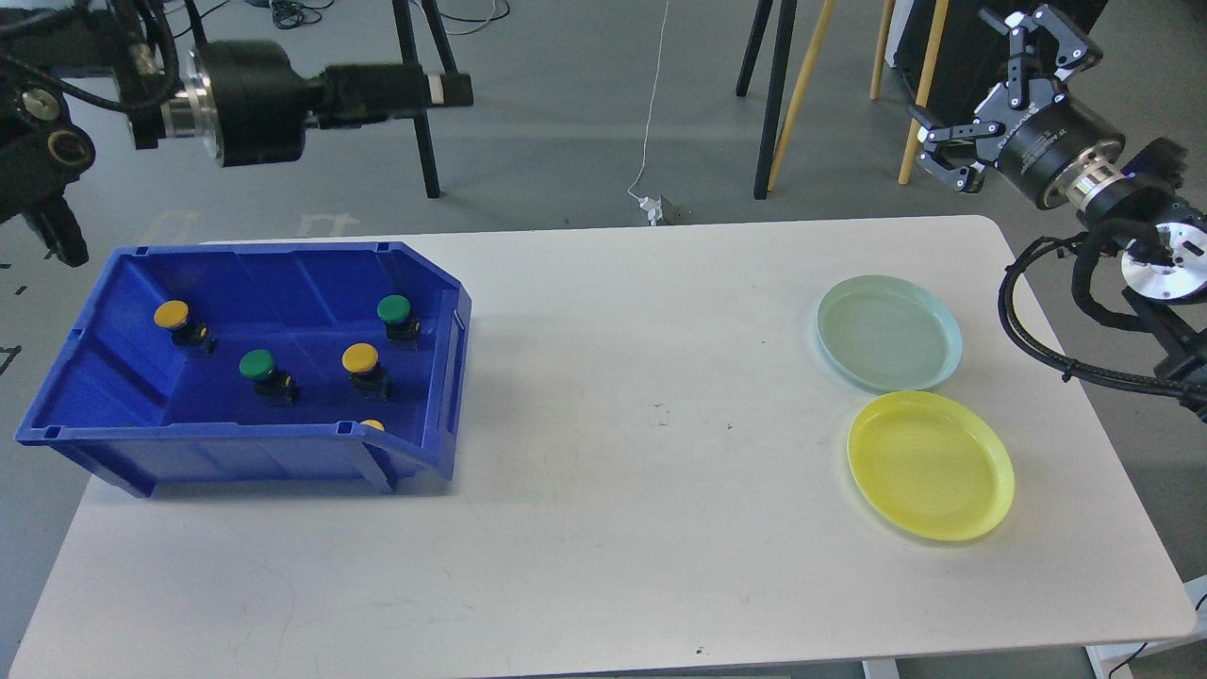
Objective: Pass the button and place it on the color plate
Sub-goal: 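Raise the left arm and move the left gripper over the blue bin, then lower the left gripper into the bin and grasp a yellow button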
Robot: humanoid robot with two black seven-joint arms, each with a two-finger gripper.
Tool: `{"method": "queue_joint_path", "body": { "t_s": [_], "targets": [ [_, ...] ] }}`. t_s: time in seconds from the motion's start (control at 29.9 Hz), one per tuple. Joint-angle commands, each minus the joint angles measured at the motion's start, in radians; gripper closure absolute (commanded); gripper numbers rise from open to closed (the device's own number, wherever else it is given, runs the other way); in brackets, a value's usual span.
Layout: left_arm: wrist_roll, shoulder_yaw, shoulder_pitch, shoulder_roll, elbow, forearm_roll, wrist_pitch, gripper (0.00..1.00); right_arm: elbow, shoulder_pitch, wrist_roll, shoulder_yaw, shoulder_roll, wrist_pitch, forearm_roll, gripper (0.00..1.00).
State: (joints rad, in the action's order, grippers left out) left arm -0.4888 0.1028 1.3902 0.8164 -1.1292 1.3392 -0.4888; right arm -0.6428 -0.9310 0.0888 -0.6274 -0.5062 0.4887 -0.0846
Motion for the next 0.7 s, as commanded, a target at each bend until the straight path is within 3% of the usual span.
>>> {"method": "queue_joint_path", "body": {
  "t_s": [0.0,0.17,0.47,0.67],
  "targets": [
    [0.000,0.210,0.027,-0.042,0.000,0.208,0.000,0.02,0.002,0.024,0.002,-0.006,0.000,0.000,0.000,0.00],
    [0.000,0.314,0.015,-0.115,0.086,0.268,0.000,0.02,0.008,0.055,0.002,-0.017,-0.018,0.000,0.002,0.00],
    [0.000,0.321,-0.095,-0.223,0.310,0.275,0.009,0.02,0.006,0.072,0.002,-0.017,-0.021,0.000,0.002,0.00],
    [0.000,0.319,-0.151,-0.252,0.379,0.273,0.015,0.02,0.006,0.073,0.002,-0.017,-0.021,0.000,0.002,0.00]
  ]
}}
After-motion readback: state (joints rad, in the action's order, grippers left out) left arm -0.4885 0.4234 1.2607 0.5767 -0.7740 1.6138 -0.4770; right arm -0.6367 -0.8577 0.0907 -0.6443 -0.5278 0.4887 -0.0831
